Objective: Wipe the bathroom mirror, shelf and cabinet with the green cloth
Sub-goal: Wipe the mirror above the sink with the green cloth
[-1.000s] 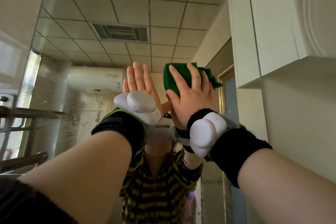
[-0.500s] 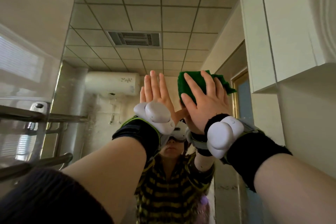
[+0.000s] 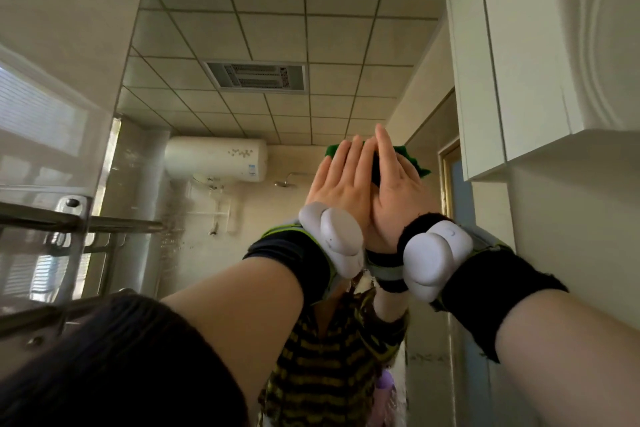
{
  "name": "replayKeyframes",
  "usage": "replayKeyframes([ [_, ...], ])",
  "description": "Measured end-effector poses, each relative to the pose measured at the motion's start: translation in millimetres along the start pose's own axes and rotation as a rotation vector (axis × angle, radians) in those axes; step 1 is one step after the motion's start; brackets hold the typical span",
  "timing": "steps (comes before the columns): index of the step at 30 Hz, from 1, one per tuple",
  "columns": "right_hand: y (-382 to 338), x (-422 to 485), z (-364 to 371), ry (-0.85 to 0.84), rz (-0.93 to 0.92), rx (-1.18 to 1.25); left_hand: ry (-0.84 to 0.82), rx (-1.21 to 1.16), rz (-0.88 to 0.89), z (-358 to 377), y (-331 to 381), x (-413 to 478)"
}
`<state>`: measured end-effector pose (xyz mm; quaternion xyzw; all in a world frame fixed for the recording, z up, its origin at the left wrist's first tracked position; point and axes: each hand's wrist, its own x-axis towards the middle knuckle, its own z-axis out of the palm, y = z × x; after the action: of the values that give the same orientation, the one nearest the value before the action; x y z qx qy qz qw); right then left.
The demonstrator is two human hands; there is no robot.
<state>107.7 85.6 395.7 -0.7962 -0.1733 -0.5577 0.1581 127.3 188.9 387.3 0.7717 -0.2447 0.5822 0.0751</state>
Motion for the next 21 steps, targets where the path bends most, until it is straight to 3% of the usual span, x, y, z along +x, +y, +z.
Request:
replayKeyframes([
  [7,0.5,-6.1,2.5,-0.029,-0.028,-0.093,-0.085,0.091,-0.062,-5.5,1.6,-1.6],
  [21,-37.7,3.3,27.1,-0.139,0.006,-0.026,-0.093,0.178,-0.057,-11.7,-47.4,-19.1],
])
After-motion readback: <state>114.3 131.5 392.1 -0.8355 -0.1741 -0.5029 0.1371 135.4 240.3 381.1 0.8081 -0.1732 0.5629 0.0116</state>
